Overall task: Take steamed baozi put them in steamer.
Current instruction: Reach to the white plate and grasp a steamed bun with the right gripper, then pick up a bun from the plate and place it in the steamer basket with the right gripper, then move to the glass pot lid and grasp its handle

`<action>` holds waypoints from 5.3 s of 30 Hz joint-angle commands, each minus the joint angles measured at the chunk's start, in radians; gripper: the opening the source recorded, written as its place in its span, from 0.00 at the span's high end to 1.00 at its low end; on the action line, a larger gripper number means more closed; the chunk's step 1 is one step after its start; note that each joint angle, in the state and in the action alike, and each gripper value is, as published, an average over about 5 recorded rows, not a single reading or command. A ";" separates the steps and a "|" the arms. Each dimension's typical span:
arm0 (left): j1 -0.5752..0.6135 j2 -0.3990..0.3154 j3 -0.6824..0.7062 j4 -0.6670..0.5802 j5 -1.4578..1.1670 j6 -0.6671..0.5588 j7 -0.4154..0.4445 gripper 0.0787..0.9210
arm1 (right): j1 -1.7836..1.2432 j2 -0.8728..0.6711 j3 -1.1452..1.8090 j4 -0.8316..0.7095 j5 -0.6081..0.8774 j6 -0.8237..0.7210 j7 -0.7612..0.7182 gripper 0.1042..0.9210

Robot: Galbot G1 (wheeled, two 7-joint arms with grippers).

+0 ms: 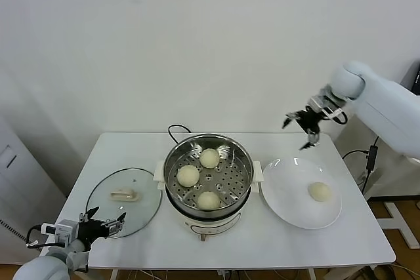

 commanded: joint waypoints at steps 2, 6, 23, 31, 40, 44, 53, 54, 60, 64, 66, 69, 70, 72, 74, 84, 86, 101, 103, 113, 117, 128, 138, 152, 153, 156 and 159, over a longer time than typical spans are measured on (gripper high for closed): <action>-0.001 0.002 0.003 0.001 0.006 0.000 0.001 0.12 | -0.241 -0.034 0.217 -0.211 -0.146 0.023 -0.005 0.12; -0.001 0.001 0.007 0.000 0.017 -0.005 0.005 0.12 | -0.279 -0.008 0.247 -0.242 -0.181 0.051 0.005 0.12; -0.004 0.000 0.015 0.000 0.015 -0.007 0.007 0.12 | -0.426 0.013 0.347 -0.245 -0.266 0.075 0.041 0.12; -0.006 0.002 0.018 -0.004 0.015 -0.005 0.007 0.12 | -0.475 0.037 0.413 -0.261 -0.283 0.077 0.100 0.12; 0.003 0.001 0.012 -0.016 0.014 -0.005 0.007 0.12 | -0.456 0.049 0.413 -0.269 -0.269 0.061 0.085 0.24; 0.005 -0.001 0.009 -0.019 0.014 -0.004 0.005 0.12 | -0.438 0.034 0.380 -0.253 -0.245 0.045 0.072 0.34; 0.010 -0.009 0.005 -0.026 0.016 0.005 -0.001 0.12 | -0.316 -0.075 0.177 -0.119 -0.079 -0.056 0.050 0.48; 0.010 -0.009 0.005 -0.026 0.017 0.007 -0.002 0.12 | -0.282 -0.095 0.133 -0.091 -0.041 -0.080 0.047 0.49; 0.005 -0.012 0.004 -0.026 0.022 0.011 -0.005 0.12 | -0.003 -0.188 -0.199 0.088 0.189 -0.260 0.046 0.49; 0.005 -0.014 0.001 -0.026 0.028 0.012 -0.005 0.12 | 0.223 -0.205 -0.419 0.217 0.355 -0.376 0.063 0.49; 0.005 -0.015 0.002 -0.024 0.032 0.011 -0.005 0.12 | 0.319 -0.197 -0.510 0.279 0.429 -0.435 0.077 0.49; 0.004 -0.019 0.005 -0.022 0.042 0.011 -0.005 0.12 | 0.458 -0.160 -0.627 0.370 0.546 -0.524 0.111 0.49; 0.003 -0.020 0.007 -0.021 0.045 0.011 -0.005 0.12 | 0.502 -0.140 -0.660 0.394 0.582 -0.549 0.125 0.49; 0.000 -0.022 0.011 -0.021 0.049 0.011 -0.005 0.12 | 0.562 -0.100 -0.711 0.425 0.641 -0.586 0.149 0.49; -0.002 -0.023 0.015 -0.021 0.053 0.011 -0.004 0.12 | 0.603 -0.058 -0.747 0.446 0.697 -0.622 0.172 0.49; 0.000 -0.022 0.019 -0.022 0.065 0.012 -0.003 0.12 | 0.646 0.141 -0.807 0.447 0.901 -0.748 0.306 0.49; 0.000 -0.023 0.019 -0.020 0.067 0.011 -0.002 0.12 | 0.634 0.170 -0.806 0.447 0.933 -0.765 0.333 0.49; -0.001 -0.029 0.019 -0.014 0.069 0.008 0.001 0.12 | 0.498 0.250 -0.786 0.494 0.956 -0.878 0.522 0.49; -0.001 -0.029 0.019 -0.014 0.069 0.009 0.001 0.12 | 0.481 0.249 -0.784 0.499 0.949 -0.887 0.541 0.49; -0.002 -0.033 0.020 -0.013 0.073 0.010 0.000 0.12 | 0.365 0.248 -0.739 0.493 0.914 -0.905 0.608 0.49; -0.001 -0.033 0.020 -0.013 0.073 0.009 0.001 0.12 | 0.333 0.246 -0.727 0.487 0.896 -0.907 0.620 0.49; -0.002 -0.036 0.019 -0.012 0.072 0.010 0.001 0.12 | 0.289 0.237 -0.687 0.475 0.883 -0.905 0.628 0.46; 0.003 -0.039 0.012 -0.011 0.070 0.005 0.002 0.12 | 0.311 0.103 -0.532 0.494 0.901 -0.886 0.563 0.17; -0.038 -0.066 -0.002 -0.001 0.088 -0.016 0.024 0.12 | -0.398 -0.293 0.451 0.553 0.874 -0.557 0.901 0.12; -0.040 -0.070 -0.004 -0.001 0.090 -0.020 0.026 0.12 | -0.451 -0.296 0.505 0.555 0.867 -0.526 0.949 0.12; -0.040 -0.088 -0.007 0.000 0.107 -0.038 0.033 0.12 | -0.672 -0.262 0.749 0.562 0.828 -0.464 1.091 0.12; -0.035 -0.101 0.003 0.003 0.157 -0.073 0.048 0.12 | -0.904 -0.184 1.005 0.574 0.752 -0.415 1.182 0.12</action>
